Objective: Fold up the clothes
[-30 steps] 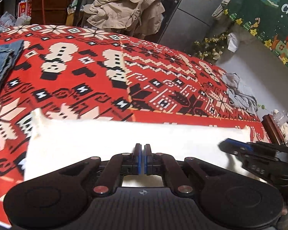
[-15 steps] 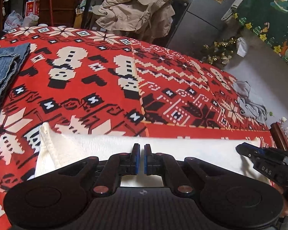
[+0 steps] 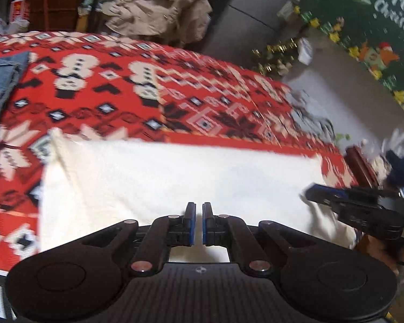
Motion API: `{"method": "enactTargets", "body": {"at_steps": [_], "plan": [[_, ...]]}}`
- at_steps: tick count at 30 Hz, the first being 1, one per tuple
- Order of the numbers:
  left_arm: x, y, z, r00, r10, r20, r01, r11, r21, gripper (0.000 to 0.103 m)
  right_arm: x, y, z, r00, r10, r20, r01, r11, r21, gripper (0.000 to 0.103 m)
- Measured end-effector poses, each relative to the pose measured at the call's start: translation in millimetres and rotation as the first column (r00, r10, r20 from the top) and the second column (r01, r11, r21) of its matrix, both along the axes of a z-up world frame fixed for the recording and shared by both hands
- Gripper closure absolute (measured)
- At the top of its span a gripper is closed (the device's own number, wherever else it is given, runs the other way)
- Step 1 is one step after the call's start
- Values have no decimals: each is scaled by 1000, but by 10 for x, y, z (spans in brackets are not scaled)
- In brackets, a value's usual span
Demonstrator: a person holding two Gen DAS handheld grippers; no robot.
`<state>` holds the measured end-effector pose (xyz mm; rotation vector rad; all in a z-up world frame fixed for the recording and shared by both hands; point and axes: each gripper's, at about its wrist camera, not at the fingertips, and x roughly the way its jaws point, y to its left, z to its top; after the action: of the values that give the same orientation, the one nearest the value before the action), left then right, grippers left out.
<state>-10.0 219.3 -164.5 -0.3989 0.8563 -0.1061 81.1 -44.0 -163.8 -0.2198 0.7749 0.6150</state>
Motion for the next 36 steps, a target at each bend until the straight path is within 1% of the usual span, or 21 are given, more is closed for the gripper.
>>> {"method": "enactTargets", "body": {"at_steps": [3, 5, 8, 12, 15, 18, 21, 23, 25, 27, 32, 34, 36], "plan": [[11, -103, -84, 999, -22, -37, 23, 999, 27, 100, -67, 137, -64, 999, 33, -14, -34, 999, -18, 89], [-69, -97, -86, 999, -28, -36, 29, 999, 20, 100, -134, 141, -120, 999, 40, -26, -41, 998, -38, 89], [-217, -64, -73, 998, -32, -49, 33, 999, 20, 100, -275, -15, -128, 998, 42, -40, -44, 998, -42, 89], [-424, -57, -68, 997, -26, -66, 29, 998, 47, 100, -459, -284, -122, 997, 28, -71, -31, 999, -38, 89], [-537, -63, -44, 998, -17, -68, 20, 999, 49, 100, -556, -371, -97, 997, 28, -76, -31, 999, -39, 89], [-587, -112, 36, 999, -24, -35, 26, 999, 45, 100, -624, -347, -9, 997, 44, -56, -45, 999, -17, 89], [-563, -230, 67, 998, -63, -12, 64, 998, 27, 100, -674, -234, 55, 996, 73, -40, -73, 997, 11, 89], [-529, -309, 4, 995, -92, -35, 93, 995, 39, 100, -718, -109, 34, 993, 113, -35, -113, 994, 6, 89], [-547, -346, -84, 993, -102, -61, 106, 991, 76, 100, -755, -19, -47, 990, 135, -44, -137, 990, -26, 89], [-634, -325, -93, 993, -108, -51, 112, 990, 80, 100, -819, -28, -116, 990, 139, -38, -141, 989, -43, 89], [-794, -258, -85, 993, -103, -49, 106, 992, 69, 100, -936, -252, -100, 991, 128, -51, -129, 992, -18, 90], [-806, -275, -58, 994, -100, -51, 104, 991, 79, 100, -935, -309, -85, 992, 117, -52, -118, 993, -14, 90], [-788, -282, -6, 995, -96, -40, 99, 991, 86, 100, -853, -353, -9, 995, 92, -36, -92, 996, 8, 89]]}}
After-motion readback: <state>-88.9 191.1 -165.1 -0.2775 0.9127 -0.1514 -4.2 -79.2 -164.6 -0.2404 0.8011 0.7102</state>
